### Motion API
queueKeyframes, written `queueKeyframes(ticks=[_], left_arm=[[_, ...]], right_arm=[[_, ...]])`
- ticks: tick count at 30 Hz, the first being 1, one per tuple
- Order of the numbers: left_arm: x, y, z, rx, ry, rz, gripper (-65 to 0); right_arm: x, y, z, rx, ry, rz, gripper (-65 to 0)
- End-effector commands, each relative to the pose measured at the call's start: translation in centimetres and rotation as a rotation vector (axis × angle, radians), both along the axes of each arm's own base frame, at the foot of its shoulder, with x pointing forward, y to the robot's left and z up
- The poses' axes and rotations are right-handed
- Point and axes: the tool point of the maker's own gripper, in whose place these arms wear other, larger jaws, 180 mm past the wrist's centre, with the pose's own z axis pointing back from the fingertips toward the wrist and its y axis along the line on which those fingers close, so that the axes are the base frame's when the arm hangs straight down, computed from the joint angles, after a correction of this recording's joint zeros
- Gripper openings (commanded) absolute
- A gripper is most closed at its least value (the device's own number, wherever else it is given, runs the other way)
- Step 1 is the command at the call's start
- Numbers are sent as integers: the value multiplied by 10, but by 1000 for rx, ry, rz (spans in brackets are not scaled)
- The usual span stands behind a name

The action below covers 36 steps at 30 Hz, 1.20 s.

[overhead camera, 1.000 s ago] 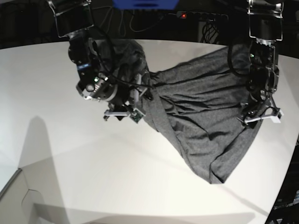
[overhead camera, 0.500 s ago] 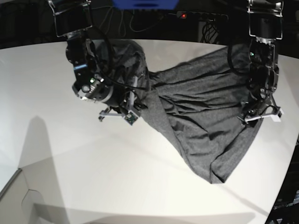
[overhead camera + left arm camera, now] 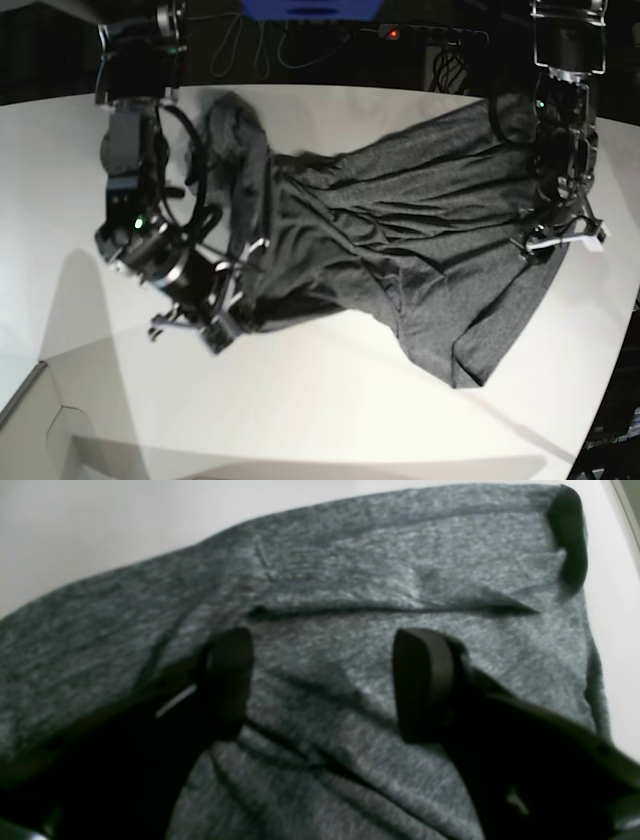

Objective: Layout the t-shirt on the table in an organized manner, then fold the t-shirt properly
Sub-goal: 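Drag the shirt edge with the right gripper away from the left gripper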

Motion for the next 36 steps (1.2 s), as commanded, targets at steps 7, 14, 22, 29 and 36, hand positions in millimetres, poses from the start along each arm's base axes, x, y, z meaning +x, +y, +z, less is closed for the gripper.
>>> queueKeyframes(ticks=[7, 14, 22, 29, 36], left_arm=[[-27, -3, -24, -52, 113, 13, -215], [-37, -4, -30, -53, 135, 13, -215], [-39, -6, -32, -62, 142, 11, -215], [-30, -23, -7, -67, 65, -37, -215], [0, -43, 48, -61, -91, -105, -215]], right_arm=[[65, -60, 55, 88, -110, -171, -650], [91, -115, 89, 208, -181, -414, -650], [84, -162, 77, 343, -187, -718, -650], [34, -121, 48, 232, -164, -583, -650], [-36, -82, 37, 136, -149, -405, -650]])
